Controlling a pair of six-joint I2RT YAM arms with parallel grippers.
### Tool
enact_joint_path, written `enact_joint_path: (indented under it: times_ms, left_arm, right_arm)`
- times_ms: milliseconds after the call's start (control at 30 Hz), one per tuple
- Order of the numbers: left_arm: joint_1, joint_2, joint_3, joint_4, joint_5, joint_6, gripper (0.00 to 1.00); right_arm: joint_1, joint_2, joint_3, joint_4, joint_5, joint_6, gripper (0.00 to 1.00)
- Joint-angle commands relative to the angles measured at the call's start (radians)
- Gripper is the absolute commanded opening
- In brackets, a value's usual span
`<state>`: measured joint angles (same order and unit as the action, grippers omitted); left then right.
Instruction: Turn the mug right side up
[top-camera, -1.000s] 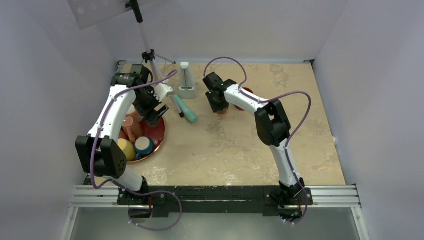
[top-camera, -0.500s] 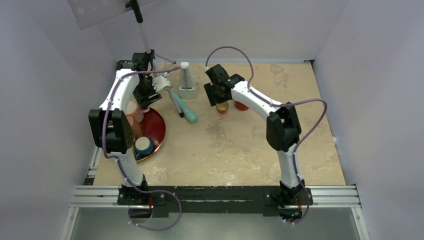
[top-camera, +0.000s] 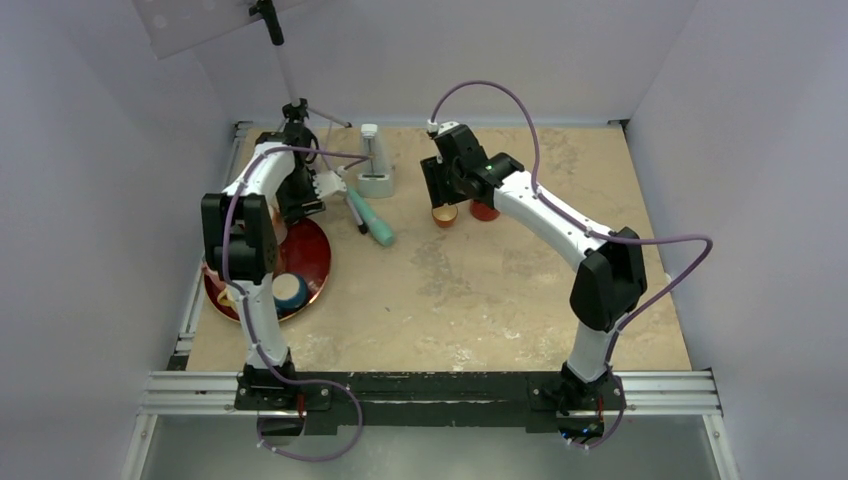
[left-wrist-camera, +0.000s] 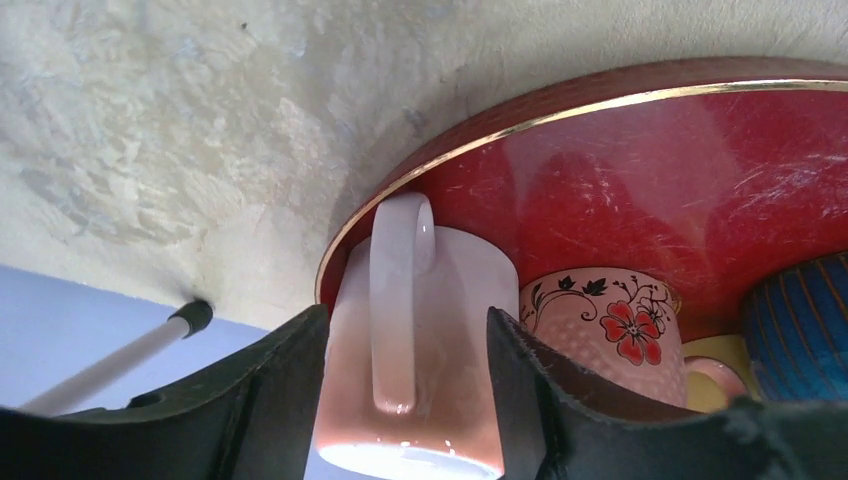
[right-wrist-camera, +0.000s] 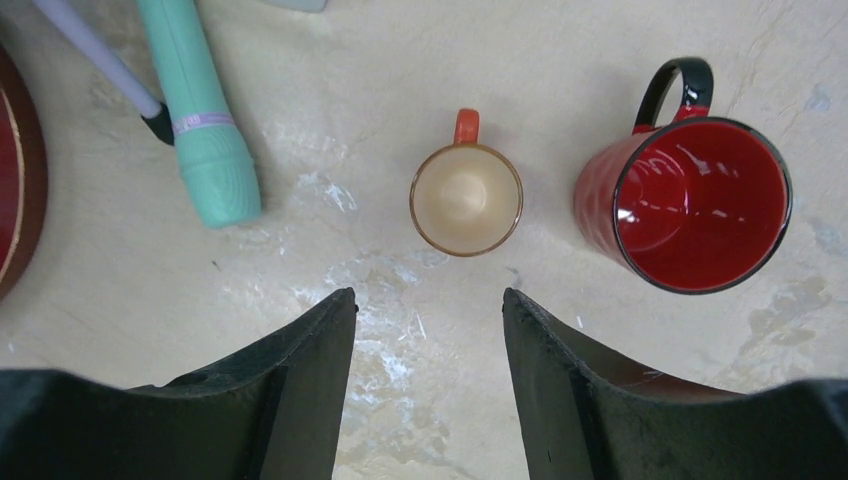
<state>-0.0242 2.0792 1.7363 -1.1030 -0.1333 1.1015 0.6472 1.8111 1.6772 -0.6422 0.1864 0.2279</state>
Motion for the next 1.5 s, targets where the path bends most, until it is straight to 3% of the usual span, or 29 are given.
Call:
enact_joint_path:
  times_ms: [0, 133, 167, 300, 533, 633, 767, 1067, 1233, 1467]
  left_arm:
    - [0.004, 0.052, -0.013, 0.036, -0.110, 0.014, 0.59]
    - [0.004, 0.053, -0.001, 0.035, -0.091, 0.005, 0.38]
    - [0.004, 0.053, -0.002, 0.026, -0.089, 0.006, 0.36]
    - [0.003, 0.041, -0.062, 0.047, -0.117, 0.053, 0.47]
    - [0.014, 0.055, -0.078, 0.058, -0.123, 0.072, 0.49]
    - [0.022, 0.037, -0.106, 0.069, -0.117, 0.079, 0.32]
    - [0.023, -0.007, -0.147, 0.062, -0.104, 0.089, 0.00]
    - [0.023, -0.193, -0.156, -0.019, 0.068, -0.032, 0.00]
    - [0.023, -0.315, -0.141, -0.088, 0.215, -0.136, 0.00]
    - [0.023, -0.395, -0.153, -0.096, 0.315, -0.269, 0.00]
  right_arm:
    - [0.003, -0.016, -0.016, 0.024, -0.024, 0.018, 0.59]
    - [0.003, -0.021, -0.015, 0.028, -0.042, 0.018, 0.59]
    - [0.003, -0.023, -0.017, 0.030, -0.045, 0.016, 0.59]
    - [0.003, -0.030, -0.017, 0.030, -0.040, 0.007, 0.59]
    - [0.002, -0.037, -0.014, 0.022, -0.029, -0.014, 0.59]
    - [0.002, -0.049, -0.024, 0.022, -0.024, -0.017, 0.59]
    - [0.003, -0.062, -0.024, 0.020, -0.013, -0.022, 0.59]
    - [0.003, -0.113, -0.019, 0.013, -0.009, -0.023, 0.59]
    - [0.007, -0.189, -0.106, 0.115, -0.119, -0.013, 0.59]
    - [0.036, -0.224, -0.191, 0.281, -0.291, 0.019, 0.59]
